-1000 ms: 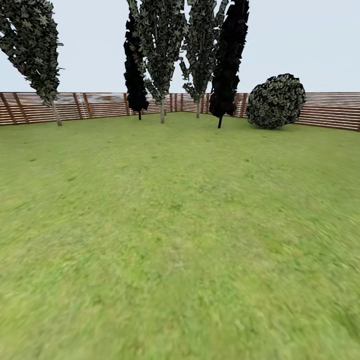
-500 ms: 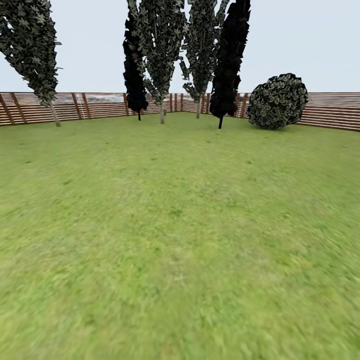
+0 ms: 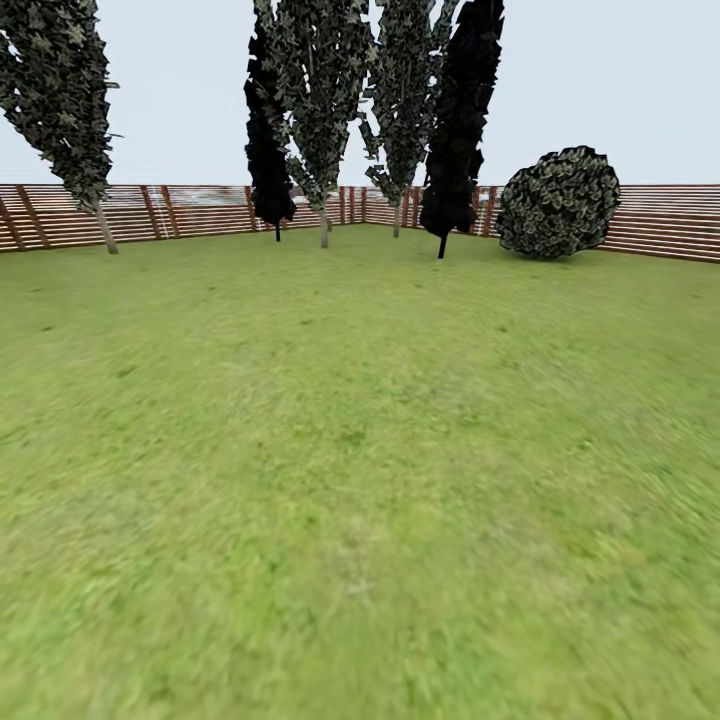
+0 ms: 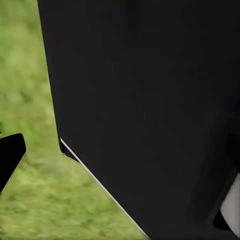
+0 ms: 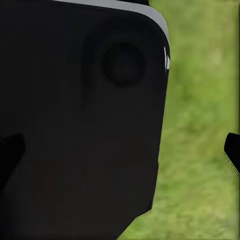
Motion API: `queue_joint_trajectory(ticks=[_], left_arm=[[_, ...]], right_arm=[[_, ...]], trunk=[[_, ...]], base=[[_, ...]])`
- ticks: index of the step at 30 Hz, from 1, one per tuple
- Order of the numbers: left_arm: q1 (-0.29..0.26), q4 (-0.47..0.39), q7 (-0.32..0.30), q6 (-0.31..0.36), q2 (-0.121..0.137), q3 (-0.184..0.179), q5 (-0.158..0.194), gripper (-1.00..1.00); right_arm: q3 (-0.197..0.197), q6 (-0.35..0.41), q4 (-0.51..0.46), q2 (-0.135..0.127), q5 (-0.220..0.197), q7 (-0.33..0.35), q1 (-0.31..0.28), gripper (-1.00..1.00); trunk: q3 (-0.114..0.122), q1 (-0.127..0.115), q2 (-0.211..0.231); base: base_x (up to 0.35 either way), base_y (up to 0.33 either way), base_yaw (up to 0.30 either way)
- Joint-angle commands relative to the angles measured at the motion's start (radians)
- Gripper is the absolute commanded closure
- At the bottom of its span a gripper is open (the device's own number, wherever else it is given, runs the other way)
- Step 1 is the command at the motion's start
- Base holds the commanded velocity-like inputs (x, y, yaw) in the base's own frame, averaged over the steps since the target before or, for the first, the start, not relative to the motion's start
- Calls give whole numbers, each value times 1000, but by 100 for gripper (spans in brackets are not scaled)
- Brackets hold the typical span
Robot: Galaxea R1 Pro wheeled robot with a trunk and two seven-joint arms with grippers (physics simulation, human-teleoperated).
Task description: Take the three Easter eggs out of the wicker basket on the lawn in the garden, then place them on the lawn next to a single tree (choose any tree) so that all three eggs are next to the same tree and none are left in the basket.
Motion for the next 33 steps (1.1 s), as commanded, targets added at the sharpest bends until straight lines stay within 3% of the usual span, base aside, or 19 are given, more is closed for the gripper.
queue_joint_trajectory(ticks=[1,33], left_arm=[[0,-1,-1,0,0,1,0,-100],[0,-1,-1,0,0,1,0,-100]], right_arm=[[0,-3,1,0,4,0,0,-100],[0,-3,1,0,4,0,0,-100]], trunk=[[-1,1,0],[-1,1,0]], base=[[325,0,0],[325,0,0]])
